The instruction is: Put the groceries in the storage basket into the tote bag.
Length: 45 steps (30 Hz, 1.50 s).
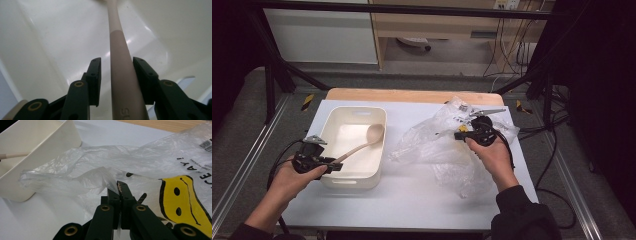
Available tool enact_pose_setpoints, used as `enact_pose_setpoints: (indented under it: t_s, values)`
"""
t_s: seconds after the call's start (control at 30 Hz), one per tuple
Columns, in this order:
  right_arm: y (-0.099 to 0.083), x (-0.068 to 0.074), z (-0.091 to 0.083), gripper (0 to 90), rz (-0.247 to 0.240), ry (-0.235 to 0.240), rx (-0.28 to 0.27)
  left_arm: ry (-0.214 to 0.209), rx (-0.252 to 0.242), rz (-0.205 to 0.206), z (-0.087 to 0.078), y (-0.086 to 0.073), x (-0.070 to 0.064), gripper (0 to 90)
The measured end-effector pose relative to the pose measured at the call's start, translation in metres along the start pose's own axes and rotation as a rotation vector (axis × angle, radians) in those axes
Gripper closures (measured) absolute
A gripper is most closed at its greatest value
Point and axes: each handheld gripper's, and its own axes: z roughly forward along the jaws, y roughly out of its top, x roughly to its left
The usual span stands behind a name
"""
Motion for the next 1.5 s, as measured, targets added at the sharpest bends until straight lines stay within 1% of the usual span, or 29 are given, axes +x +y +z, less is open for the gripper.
enact_pose_setpoints:
  t_s: [0.03,0.07,0.33,0.53,0.67,0.73,0.8,0.87,1.0,1.17,1.27,1.5]
  values:
    - [0.000,0.000,0.000,90.0,0.001,0.000,0.001,-0.015,0.000,0.001,0.000,0.000,0.000,66.1]
    - [0.000,0.000,0.000,90.0,0.000,0.000,0.001,-0.013,0.000,-0.002,0.000,0.000,0.000,68.2]
    - [0.000,-0.001,-0.001,90.0,0.002,-0.001,0.001,0.011,-0.012,0.006,-0.002,0.000,0.000,68.8]
    - [0.000,-0.001,-0.001,90.0,-0.001,-0.004,0.000,0.057,-0.017,0.039,-0.005,0.001,-0.001,68.9]
    - [0.000,0.000,0.000,90.0,-0.003,-0.005,0.003,0.082,-0.031,0.044,-0.005,0.001,0.000,69.0]
    - [0.000,0.000,0.000,90.0,-0.003,-0.005,0.003,0.083,-0.033,0.045,-0.005,0.000,0.001,69.0]
    - [0.000,0.000,0.000,90.0,-0.003,-0.005,0.003,0.095,-0.035,0.055,-0.005,0.000,0.000,69.1]
    - [0.000,0.000,0.000,90.0,-0.003,-0.005,0.003,0.119,-0.040,0.073,-0.006,0.000,-0.001,69.1]
    - [0.000,-0.001,0.000,90.0,-0.002,-0.005,0.002,0.153,-0.068,0.096,-0.011,0.001,-0.003,69.3]
    - [0.000,0.000,0.001,90.0,-0.001,-0.003,0.003,0.180,-0.096,0.119,-0.016,0.004,-0.006,69.2]
    - [0.000,0.000,0.001,90.0,-0.002,-0.002,0.000,0.179,-0.112,0.125,-0.019,0.006,-0.008,69.3]
    - [0.000,0.001,0.001,90.0,-0.005,0.001,0.004,0.178,-0.130,0.131,-0.023,0.007,-0.009,69.3]
